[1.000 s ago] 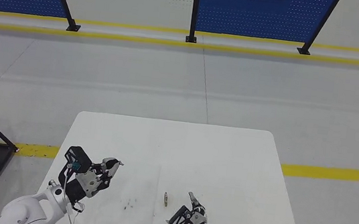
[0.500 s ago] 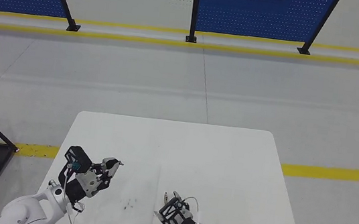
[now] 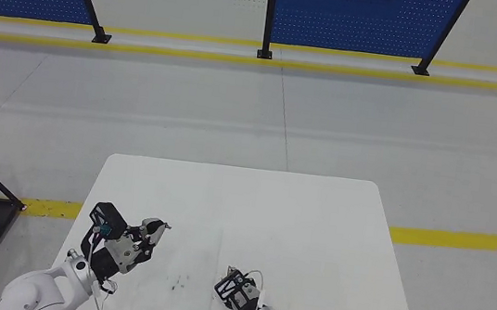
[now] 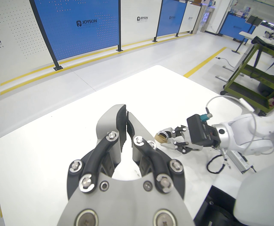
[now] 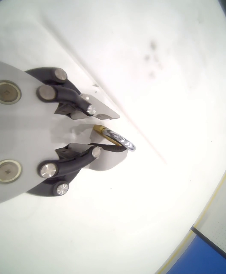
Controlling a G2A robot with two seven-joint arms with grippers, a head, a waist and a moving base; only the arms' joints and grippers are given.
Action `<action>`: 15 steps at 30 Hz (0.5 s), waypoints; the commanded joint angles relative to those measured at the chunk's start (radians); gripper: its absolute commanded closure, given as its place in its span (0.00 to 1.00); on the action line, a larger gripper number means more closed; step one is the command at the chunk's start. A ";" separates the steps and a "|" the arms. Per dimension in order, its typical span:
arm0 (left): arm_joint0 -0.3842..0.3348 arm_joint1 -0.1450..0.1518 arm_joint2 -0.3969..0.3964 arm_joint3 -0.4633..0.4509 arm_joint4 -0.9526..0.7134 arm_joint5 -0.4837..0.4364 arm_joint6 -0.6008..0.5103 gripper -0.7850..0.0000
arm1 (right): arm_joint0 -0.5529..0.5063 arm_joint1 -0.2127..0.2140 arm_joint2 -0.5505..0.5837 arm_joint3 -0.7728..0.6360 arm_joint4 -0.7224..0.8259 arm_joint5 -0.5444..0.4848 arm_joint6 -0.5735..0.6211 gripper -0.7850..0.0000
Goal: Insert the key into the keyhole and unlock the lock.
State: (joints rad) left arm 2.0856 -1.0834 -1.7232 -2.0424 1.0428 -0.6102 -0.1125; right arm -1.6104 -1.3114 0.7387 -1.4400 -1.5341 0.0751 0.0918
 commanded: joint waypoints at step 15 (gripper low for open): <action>0.000 0.000 0.000 0.000 0.000 0.000 0.000 1.00 | -0.075 0.035 0.125 -0.131 0.107 -0.135 -0.202 1.00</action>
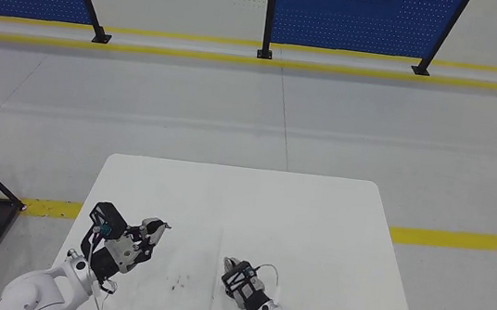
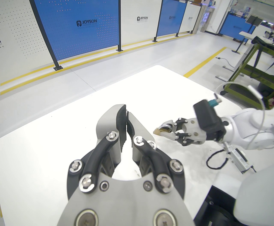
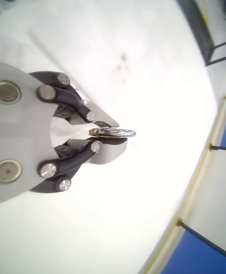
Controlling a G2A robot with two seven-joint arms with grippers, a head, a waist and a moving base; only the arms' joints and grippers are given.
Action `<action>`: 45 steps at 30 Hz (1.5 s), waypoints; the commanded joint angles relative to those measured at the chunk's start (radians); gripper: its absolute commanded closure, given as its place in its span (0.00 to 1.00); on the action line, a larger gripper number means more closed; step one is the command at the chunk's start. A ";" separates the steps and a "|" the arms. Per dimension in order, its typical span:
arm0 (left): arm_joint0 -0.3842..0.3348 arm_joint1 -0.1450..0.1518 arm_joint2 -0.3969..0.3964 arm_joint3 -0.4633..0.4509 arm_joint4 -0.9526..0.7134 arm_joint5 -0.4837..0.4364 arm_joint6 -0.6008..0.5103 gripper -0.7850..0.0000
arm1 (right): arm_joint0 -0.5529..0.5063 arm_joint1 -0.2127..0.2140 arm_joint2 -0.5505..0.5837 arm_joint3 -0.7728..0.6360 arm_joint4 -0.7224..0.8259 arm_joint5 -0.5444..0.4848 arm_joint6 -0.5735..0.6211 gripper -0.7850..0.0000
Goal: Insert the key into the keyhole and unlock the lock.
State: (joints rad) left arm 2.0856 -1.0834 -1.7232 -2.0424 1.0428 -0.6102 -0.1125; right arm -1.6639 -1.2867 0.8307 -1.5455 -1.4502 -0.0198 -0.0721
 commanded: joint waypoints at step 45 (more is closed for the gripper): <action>-0.058 -0.015 0.193 0.148 -0.306 -0.259 0.210 1.00 | -0.042 0.013 0.023 -0.081 0.633 -0.634 -0.511 1.00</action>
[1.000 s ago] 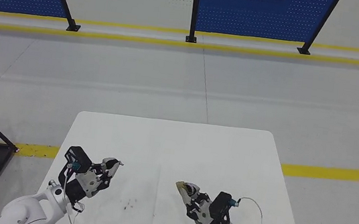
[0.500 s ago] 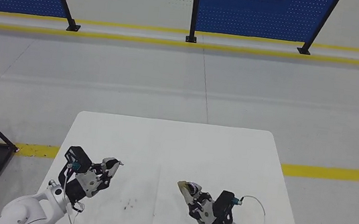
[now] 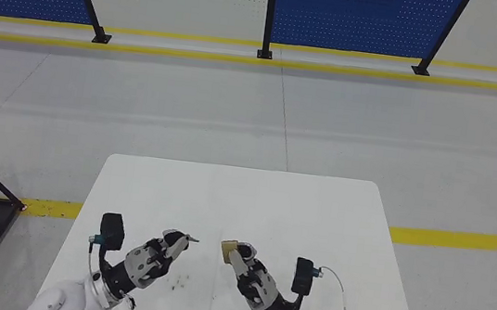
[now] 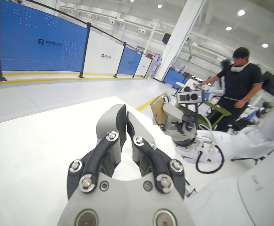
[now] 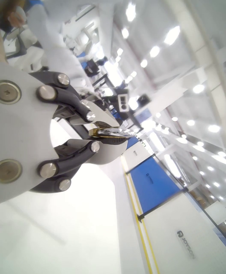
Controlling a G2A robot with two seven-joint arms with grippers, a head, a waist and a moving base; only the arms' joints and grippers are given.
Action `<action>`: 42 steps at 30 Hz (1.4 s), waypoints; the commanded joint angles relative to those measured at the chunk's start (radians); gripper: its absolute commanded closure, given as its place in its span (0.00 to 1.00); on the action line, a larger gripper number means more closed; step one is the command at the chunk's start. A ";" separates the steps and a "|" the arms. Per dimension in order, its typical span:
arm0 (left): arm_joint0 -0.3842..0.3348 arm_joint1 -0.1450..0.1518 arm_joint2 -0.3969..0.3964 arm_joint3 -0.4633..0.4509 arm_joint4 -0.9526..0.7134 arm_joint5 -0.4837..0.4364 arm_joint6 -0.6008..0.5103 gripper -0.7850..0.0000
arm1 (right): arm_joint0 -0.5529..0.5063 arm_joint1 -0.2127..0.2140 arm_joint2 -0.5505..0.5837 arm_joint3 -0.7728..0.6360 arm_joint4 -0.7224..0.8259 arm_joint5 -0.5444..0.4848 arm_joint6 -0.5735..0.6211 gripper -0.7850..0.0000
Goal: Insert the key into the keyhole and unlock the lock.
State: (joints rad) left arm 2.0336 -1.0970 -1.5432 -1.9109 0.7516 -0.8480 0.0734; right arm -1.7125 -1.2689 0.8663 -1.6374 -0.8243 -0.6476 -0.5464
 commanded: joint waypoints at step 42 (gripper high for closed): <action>-0.127 -0.052 0.354 0.236 -0.310 -0.164 0.251 1.00 | 0.068 -0.034 -0.052 0.121 0.124 -0.114 -0.118 1.00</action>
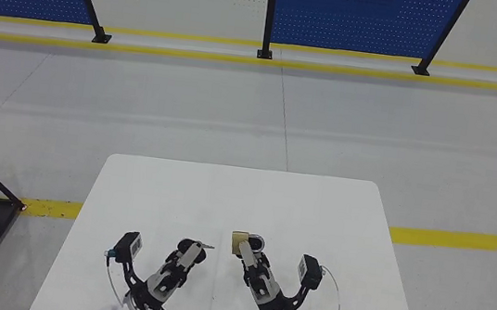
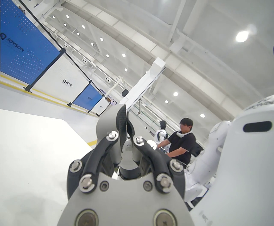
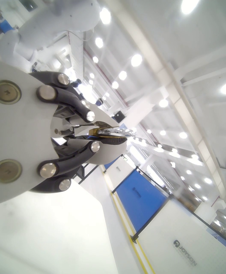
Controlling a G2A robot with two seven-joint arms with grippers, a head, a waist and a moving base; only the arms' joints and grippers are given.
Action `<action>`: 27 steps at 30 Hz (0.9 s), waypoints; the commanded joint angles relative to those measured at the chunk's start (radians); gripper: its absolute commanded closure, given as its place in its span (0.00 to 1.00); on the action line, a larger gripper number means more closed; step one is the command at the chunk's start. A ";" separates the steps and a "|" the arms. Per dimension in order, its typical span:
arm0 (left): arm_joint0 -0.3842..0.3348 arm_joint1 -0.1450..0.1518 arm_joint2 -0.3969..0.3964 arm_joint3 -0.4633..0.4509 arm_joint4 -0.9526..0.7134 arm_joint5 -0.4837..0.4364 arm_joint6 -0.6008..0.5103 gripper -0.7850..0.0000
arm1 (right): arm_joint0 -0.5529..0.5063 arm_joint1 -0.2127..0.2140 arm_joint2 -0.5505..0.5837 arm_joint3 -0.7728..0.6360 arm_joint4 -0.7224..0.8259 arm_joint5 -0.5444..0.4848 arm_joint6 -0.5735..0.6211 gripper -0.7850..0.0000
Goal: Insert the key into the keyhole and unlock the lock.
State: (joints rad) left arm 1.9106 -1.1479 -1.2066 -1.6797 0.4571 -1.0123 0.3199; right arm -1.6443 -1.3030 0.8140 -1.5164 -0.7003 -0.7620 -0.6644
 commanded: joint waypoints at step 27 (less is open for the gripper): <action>-0.122 -0.021 0.198 0.107 -0.026 0.000 0.159 1.00 | 0.000 0.000 0.000 0.000 0.000 0.000 0.000 1.00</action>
State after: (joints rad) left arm 1.7926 -1.1689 -1.0131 -1.5764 0.4319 -1.0123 0.4765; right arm -1.6443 -1.3030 0.8140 -1.5164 -0.7003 -0.7620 -0.6644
